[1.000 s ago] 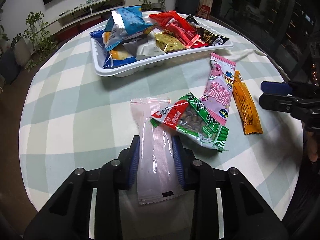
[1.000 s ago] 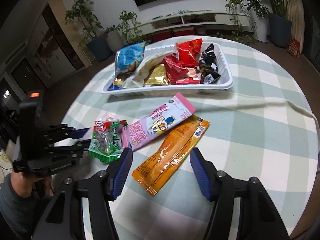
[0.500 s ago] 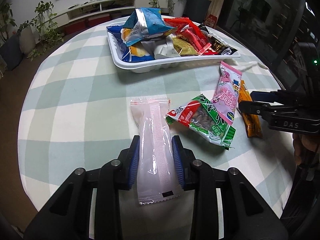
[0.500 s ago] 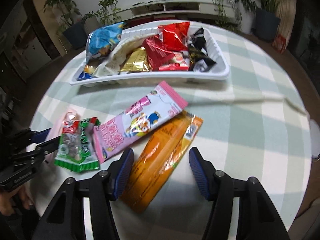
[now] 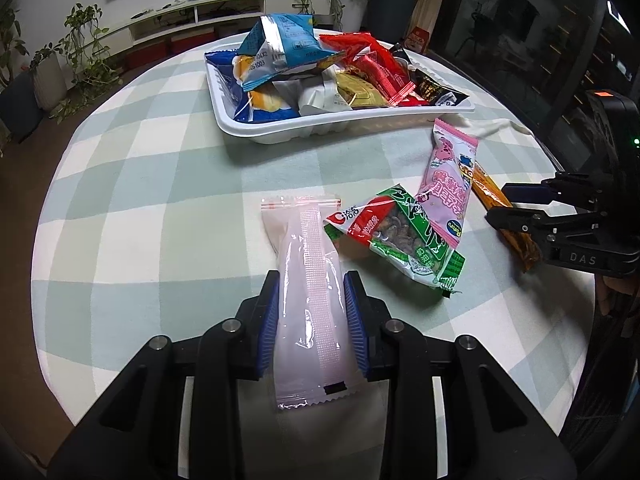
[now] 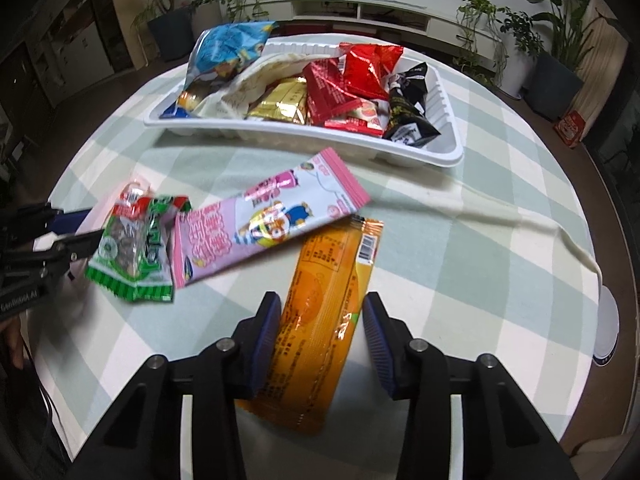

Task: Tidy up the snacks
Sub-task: 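Grasp the white long packet with the left gripper while the right gripper grasps the orange bar, then carry the white packet and orange bar into the tray and release both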

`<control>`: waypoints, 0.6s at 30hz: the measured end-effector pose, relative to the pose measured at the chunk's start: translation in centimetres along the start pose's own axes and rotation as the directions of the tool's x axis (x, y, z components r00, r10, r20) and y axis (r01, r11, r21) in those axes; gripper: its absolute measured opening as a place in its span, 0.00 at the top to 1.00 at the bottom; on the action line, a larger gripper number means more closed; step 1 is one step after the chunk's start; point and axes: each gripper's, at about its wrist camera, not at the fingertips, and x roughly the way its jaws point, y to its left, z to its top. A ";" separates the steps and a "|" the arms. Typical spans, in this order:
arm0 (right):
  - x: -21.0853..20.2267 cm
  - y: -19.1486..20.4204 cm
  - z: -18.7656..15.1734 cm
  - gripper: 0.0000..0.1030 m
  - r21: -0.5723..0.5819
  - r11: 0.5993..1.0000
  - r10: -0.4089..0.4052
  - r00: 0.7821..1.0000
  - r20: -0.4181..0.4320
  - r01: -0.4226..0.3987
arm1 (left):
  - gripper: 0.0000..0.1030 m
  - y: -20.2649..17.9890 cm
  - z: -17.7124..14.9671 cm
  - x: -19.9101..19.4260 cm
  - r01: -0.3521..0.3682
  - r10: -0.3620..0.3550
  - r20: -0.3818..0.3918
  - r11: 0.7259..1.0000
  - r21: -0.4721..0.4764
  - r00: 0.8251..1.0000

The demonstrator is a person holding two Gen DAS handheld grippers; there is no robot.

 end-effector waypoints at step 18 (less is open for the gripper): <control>-2.0 -1.0 -0.7 0.85 -0.004 0.999 0.033 0.999 0.015 -0.033 | 0.73 0.0 0.0 -0.5 0.024 -0.024 0.015 1.000 -0.003 1.000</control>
